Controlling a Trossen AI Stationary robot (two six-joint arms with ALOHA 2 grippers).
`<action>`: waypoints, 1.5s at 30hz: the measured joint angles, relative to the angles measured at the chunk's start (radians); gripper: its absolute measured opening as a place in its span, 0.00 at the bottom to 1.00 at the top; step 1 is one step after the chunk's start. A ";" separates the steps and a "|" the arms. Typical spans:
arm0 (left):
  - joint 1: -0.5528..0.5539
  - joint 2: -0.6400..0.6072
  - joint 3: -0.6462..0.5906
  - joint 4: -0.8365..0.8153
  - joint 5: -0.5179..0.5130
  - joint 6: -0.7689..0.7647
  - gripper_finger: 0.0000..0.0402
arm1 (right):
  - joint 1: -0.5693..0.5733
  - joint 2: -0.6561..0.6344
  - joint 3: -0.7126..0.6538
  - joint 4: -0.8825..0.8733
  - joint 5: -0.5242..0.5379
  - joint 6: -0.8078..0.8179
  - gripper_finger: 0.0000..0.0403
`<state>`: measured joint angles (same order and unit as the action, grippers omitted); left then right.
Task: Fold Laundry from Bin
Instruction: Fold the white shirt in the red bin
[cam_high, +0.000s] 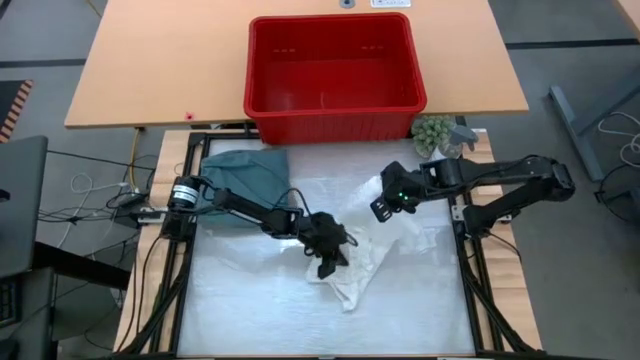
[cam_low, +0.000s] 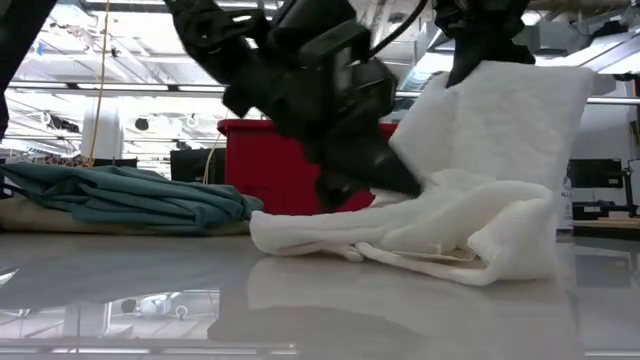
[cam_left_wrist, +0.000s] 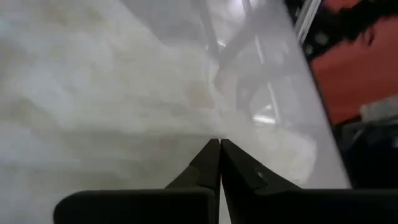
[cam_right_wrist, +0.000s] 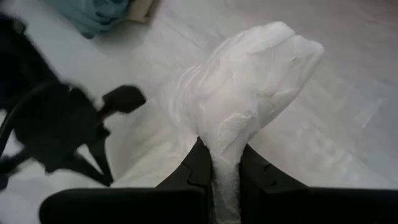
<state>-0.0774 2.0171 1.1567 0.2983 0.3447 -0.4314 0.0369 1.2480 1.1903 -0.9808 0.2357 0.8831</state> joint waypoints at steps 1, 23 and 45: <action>0.009 -0.015 0.001 -0.004 0.012 -0.015 0.00 | 0.006 0.002 0.000 0.008 0.001 -0.002 0.15; 0.042 -0.422 0.000 -0.598 -0.128 0.047 0.00 | 0.189 0.265 0.000 0.375 -0.128 0.059 0.15; 0.008 -0.450 -0.001 -0.705 -0.151 -0.019 0.00 | 0.314 0.279 0.000 0.517 -0.281 -0.091 0.15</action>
<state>-0.0698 1.5671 1.1557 -0.4069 0.1936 -0.4503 0.3510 1.5269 1.1900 -0.4641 -0.0450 0.7920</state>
